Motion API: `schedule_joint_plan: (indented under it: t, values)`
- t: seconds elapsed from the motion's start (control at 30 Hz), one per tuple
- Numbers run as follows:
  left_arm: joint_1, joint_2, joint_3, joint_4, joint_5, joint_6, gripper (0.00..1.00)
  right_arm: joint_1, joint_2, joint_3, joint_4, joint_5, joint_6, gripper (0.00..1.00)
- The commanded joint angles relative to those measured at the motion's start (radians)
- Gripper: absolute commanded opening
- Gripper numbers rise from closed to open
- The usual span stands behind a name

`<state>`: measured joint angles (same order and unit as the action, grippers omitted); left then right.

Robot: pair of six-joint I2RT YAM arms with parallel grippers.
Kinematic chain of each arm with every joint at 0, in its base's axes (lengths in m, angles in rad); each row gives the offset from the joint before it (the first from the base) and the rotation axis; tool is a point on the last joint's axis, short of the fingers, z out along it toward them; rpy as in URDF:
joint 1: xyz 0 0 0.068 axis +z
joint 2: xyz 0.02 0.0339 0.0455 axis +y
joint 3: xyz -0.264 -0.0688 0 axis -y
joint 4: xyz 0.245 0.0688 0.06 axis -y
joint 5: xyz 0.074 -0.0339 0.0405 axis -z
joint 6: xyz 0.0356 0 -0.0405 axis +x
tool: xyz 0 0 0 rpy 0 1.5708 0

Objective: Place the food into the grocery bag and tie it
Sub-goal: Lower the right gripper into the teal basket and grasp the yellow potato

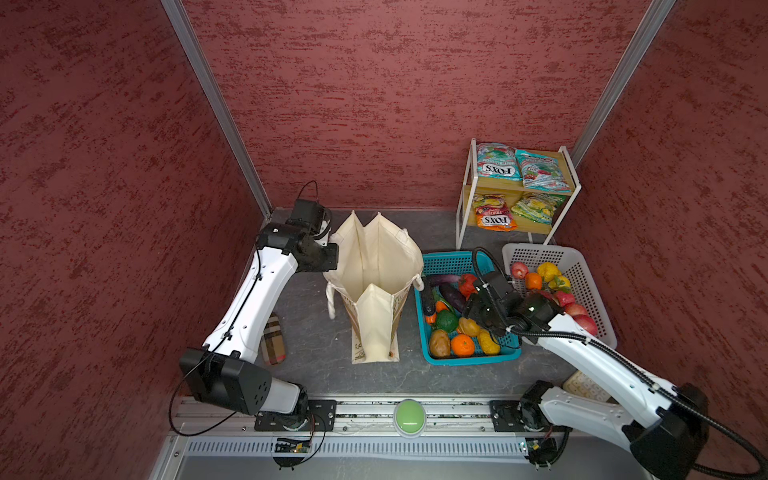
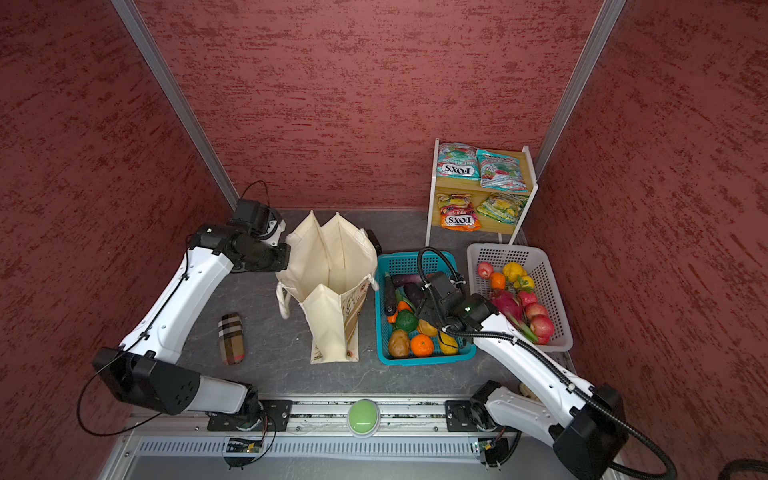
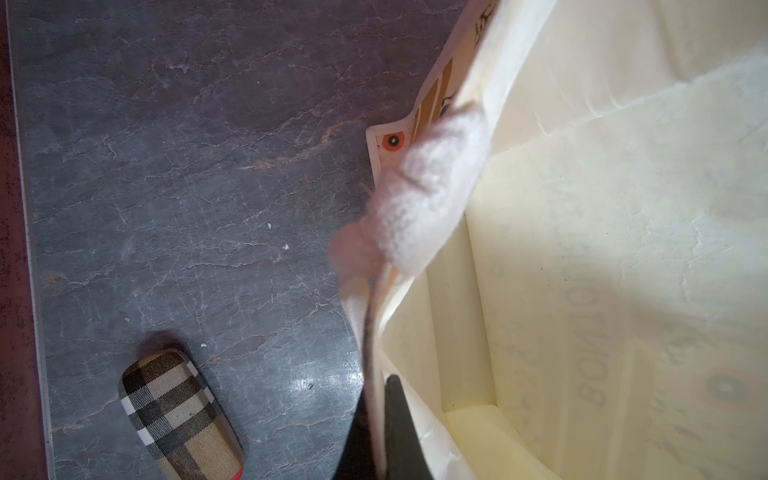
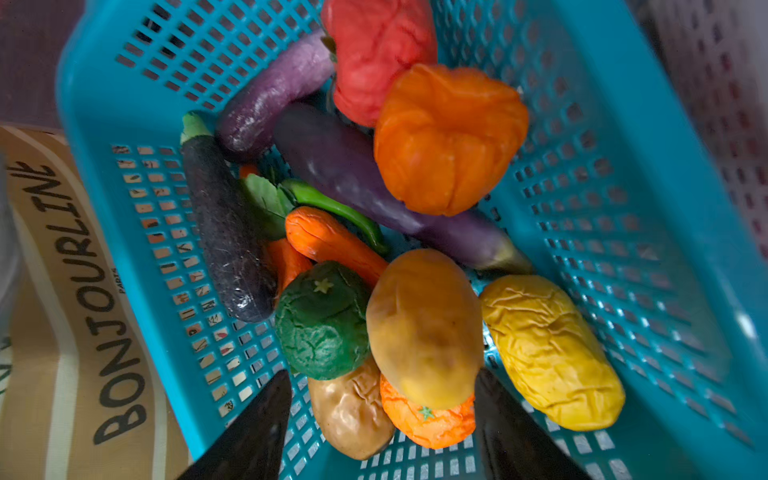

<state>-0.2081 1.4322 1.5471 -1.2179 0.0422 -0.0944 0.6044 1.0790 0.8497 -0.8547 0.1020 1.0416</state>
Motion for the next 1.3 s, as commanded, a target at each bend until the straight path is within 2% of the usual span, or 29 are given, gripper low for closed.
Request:
schedule_joint_plan:
  t: [0.0,0.47,0.9,1.07,1.27]
  values:
    - [-0.013,-0.020,-0.018,0.021,-0.008,0.022,0.00,-0.022,-0.011,-0.033,0.067,-0.063,0.052,0.70]
    - [-0.016,-0.038,-0.032,0.029,-0.020,0.031,0.00,-0.072,0.045,-0.055,0.055,-0.109,0.139,0.75]
    - [-0.030,-0.033,-0.030,0.029,-0.042,0.031,0.00,-0.074,0.027,-0.006,-0.046,-0.035,0.206,0.87]
    - [-0.033,-0.023,-0.024,0.025,-0.046,0.031,0.00,-0.074,0.001,0.022,-0.083,0.035,0.235,0.89]
    - [-0.037,-0.014,-0.018,0.029,-0.048,0.029,0.00,-0.074,0.011,0.027,-0.068,0.008,0.280,0.94]
